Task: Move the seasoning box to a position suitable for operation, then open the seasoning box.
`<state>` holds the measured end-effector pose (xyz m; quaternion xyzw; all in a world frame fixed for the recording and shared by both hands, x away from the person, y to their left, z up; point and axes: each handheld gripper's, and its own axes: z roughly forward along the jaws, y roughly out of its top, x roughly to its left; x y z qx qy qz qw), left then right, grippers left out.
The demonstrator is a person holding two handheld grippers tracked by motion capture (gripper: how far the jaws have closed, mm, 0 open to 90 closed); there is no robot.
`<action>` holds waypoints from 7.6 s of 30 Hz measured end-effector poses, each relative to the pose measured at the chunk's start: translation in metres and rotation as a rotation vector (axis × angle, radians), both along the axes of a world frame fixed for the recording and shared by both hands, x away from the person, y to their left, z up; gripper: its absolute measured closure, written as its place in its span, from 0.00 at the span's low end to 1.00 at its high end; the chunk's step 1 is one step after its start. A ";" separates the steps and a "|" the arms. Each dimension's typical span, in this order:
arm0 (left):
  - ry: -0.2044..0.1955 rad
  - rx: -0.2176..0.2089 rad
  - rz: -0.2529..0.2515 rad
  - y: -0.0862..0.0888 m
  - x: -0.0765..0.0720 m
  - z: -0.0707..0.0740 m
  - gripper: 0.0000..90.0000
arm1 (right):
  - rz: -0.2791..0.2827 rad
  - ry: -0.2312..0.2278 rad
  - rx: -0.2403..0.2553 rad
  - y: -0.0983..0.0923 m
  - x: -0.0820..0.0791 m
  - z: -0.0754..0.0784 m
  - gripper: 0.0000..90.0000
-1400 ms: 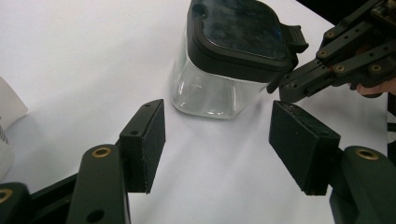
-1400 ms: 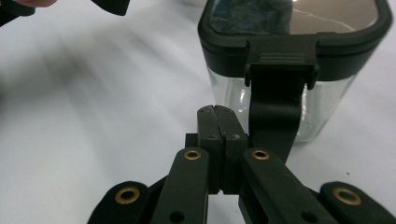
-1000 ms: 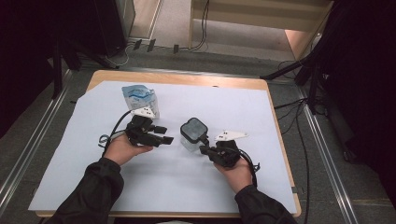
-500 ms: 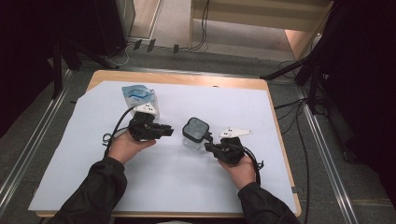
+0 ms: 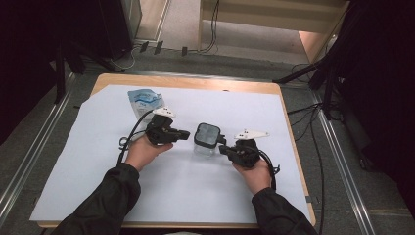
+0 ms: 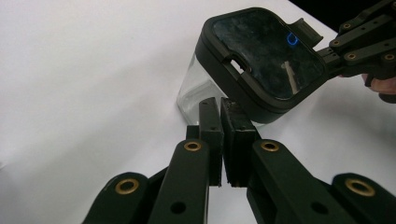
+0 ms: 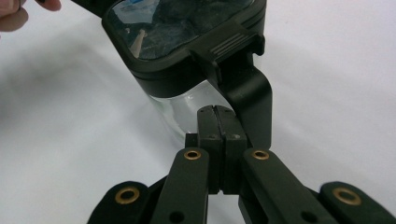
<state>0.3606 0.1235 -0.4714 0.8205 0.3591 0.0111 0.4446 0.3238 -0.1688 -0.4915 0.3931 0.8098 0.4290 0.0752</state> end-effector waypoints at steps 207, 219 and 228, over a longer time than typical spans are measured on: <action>-0.048 -0.036 -0.324 -0.043 0.007 0.036 1.00 | 0.003 0.058 0.017 -0.029 0.024 0.002 1.00; -0.042 -0.036 -0.315 -0.059 0.005 0.045 1.00 | -0.024 0.048 0.026 -0.028 0.020 0.001 1.00; -0.039 -0.038 -0.310 -0.072 0.005 0.046 1.00 | -0.045 0.041 0.032 -0.027 0.019 0.000 1.00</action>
